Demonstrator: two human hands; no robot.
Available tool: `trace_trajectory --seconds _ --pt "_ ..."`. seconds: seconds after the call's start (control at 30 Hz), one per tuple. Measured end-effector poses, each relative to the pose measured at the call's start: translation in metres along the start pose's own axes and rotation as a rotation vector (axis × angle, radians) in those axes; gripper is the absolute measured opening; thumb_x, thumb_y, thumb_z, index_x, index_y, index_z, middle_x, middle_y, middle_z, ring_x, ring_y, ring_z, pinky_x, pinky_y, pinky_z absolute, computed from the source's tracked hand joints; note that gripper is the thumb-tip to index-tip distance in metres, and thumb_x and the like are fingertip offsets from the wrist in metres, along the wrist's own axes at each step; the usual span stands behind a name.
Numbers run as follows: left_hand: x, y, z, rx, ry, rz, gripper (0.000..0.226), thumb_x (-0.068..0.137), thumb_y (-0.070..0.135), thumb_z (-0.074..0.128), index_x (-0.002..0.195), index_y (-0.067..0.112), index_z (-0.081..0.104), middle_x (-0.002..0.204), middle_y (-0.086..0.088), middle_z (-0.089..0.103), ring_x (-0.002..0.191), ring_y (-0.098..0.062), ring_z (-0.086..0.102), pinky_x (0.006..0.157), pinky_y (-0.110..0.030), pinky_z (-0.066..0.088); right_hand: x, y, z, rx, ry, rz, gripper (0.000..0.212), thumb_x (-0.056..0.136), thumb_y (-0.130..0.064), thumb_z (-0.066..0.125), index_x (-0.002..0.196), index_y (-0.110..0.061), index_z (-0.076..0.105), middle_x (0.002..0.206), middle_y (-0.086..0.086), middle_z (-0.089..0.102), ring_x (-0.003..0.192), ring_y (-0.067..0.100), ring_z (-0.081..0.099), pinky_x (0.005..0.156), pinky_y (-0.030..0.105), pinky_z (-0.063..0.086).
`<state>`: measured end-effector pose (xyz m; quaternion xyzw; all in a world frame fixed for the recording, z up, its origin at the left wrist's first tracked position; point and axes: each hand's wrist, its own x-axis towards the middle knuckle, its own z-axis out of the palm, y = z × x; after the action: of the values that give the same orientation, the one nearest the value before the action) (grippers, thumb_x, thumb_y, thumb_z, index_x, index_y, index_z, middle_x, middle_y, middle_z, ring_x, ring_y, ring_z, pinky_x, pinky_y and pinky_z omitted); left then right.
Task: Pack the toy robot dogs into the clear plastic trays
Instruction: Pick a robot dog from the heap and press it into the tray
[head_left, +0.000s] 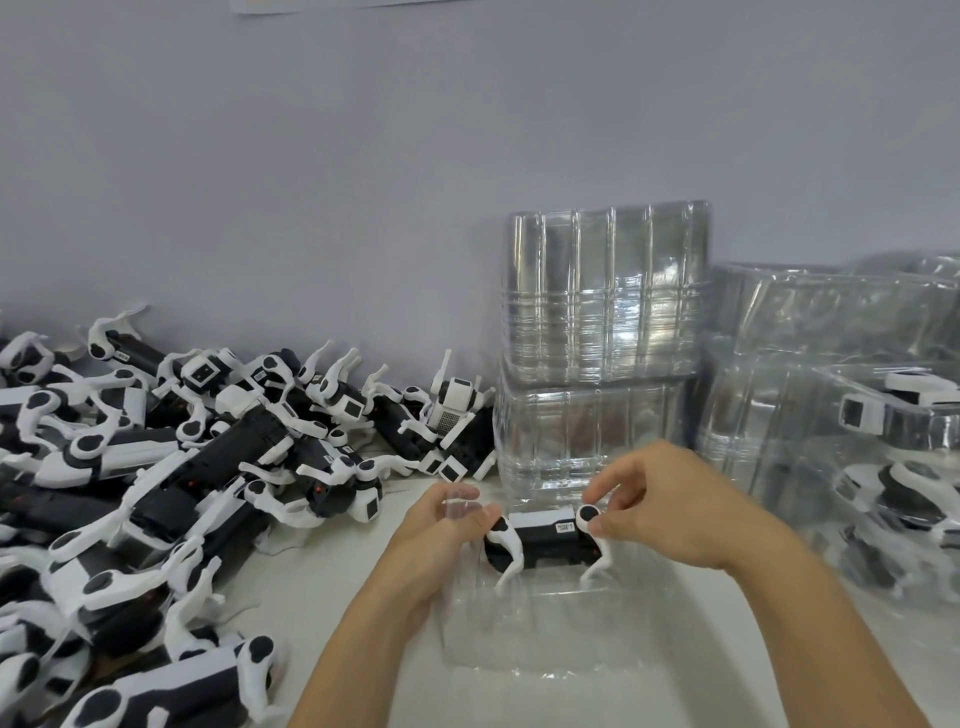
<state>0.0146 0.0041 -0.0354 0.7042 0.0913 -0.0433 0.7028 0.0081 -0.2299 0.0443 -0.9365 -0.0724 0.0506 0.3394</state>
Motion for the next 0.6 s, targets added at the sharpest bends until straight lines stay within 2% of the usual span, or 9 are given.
trace_trajectory --seconds 0.17,0.4,0.6 --pt "-0.002 0.002 0.002 0.01 0.001 0.015 0.026 0.084 0.03 0.08 0.107 0.028 0.068 0.112 0.007 0.071 0.107 -0.015 0.065 0.104 -0.043 0.048 0.002 -0.003 0.006 -0.059 0.049 0.034 0.015 0.079 -0.026 0.084 0.085 -0.033 0.072 0.086 -0.008 0.068 0.078 0.003 0.062 0.063 0.014 0.042" --pt "-0.003 0.003 0.003 0.005 0.001 0.015 0.027 0.084 0.029 0.08 0.108 0.027 0.067 0.112 0.005 0.071 0.107 -0.016 0.065 0.106 -0.044 0.047 0.003 -0.002 0.009 -0.058 0.064 0.057 0.015 0.08 -0.019 0.084 0.086 -0.028 0.074 0.089 -0.007 0.067 0.077 0.005 0.064 0.059 0.01 0.041" --pt "-0.004 0.002 0.005 0.005 0.04 0.039 0.028 0.082 0.033 0.081 0.106 0.027 0.068 0.104 0.006 0.073 0.105 -0.015 0.066 0.098 -0.038 0.05 0.005 -0.002 0.014 -0.075 0.093 0.036 0.019 0.081 -0.012 0.079 0.078 -0.029 0.071 0.085 -0.012 0.067 0.074 0.002 0.062 0.051 0.007 0.038"
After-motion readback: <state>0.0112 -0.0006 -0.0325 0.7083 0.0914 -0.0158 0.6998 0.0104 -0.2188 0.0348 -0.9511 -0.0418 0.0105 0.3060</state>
